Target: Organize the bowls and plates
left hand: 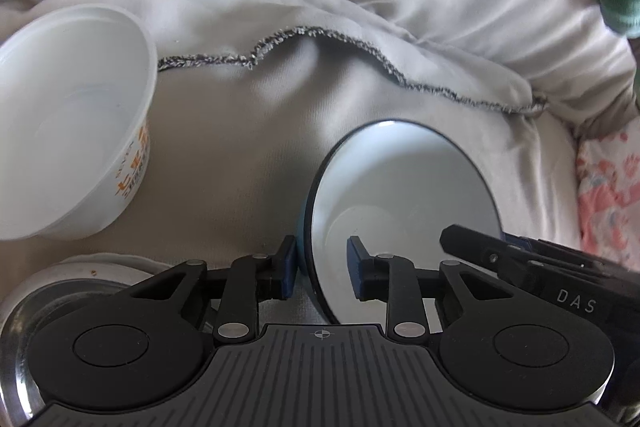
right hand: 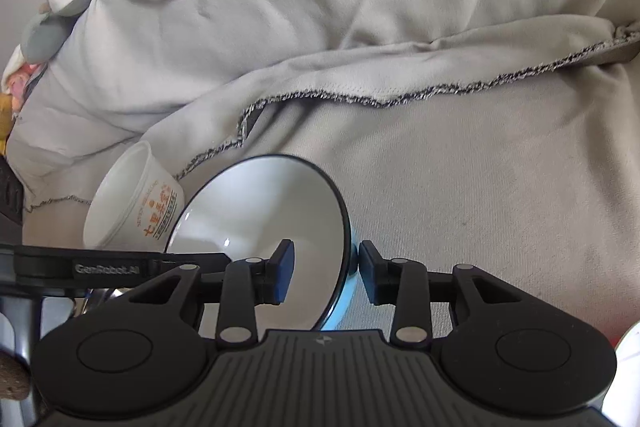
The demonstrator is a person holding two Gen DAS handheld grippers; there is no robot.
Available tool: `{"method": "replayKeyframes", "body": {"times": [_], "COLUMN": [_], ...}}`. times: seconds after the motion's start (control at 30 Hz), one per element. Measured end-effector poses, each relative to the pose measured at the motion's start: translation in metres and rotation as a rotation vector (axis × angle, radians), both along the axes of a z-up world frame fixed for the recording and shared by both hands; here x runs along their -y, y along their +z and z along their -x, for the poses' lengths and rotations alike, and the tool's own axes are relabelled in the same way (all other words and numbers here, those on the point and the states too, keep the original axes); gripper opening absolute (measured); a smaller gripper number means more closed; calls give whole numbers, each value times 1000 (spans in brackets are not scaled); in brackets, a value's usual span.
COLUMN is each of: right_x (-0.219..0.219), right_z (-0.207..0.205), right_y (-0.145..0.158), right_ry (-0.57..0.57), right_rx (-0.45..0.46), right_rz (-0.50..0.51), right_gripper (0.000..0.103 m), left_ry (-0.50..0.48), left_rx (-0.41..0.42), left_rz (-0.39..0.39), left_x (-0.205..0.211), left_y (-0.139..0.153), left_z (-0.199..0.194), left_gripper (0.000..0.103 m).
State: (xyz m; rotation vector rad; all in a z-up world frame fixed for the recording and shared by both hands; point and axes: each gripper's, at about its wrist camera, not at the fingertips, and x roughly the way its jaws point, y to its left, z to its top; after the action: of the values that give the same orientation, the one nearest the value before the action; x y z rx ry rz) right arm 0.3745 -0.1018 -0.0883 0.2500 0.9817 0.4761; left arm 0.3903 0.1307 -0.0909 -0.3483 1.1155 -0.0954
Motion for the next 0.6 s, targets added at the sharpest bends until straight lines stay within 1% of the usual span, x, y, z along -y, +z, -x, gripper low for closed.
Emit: {"method": "replayKeyframes", "body": {"times": [0.07, 0.13, 0.17, 0.27, 0.37, 0.47, 0.6], "right_x": [-1, -2, -3, -5, -7, -6, -9], "right_z": [-3, -4, -3, 5, 7, 2, 2], "right_y": [-9, -19, -20, -12, -11, -16, -19], "right_ry": [10, 11, 8, 9, 9, 1, 6], "right_rx": [-50, -102, -106, -75, -57, -74, -72], "right_rz": [-9, -21, -13, 45, 88, 77, 74], "right_gripper": [37, 37, 37, 37, 37, 37, 37], "left_ry": [-3, 0, -8, -52, -60, -53, -46], "left_rx": [8, 9, 2, -12, -16, 24, 62], "left_rz": [-13, 6, 15, 14, 7, -16, -53], "left_x": [3, 2, 2, 9, 13, 14, 17], "left_y": [1, 3, 5, 7, 0, 0, -2], "left_z": [1, 6, 9, 14, 14, 14, 13], "left_gripper": [29, 29, 29, 29, 29, 29, 29]}}
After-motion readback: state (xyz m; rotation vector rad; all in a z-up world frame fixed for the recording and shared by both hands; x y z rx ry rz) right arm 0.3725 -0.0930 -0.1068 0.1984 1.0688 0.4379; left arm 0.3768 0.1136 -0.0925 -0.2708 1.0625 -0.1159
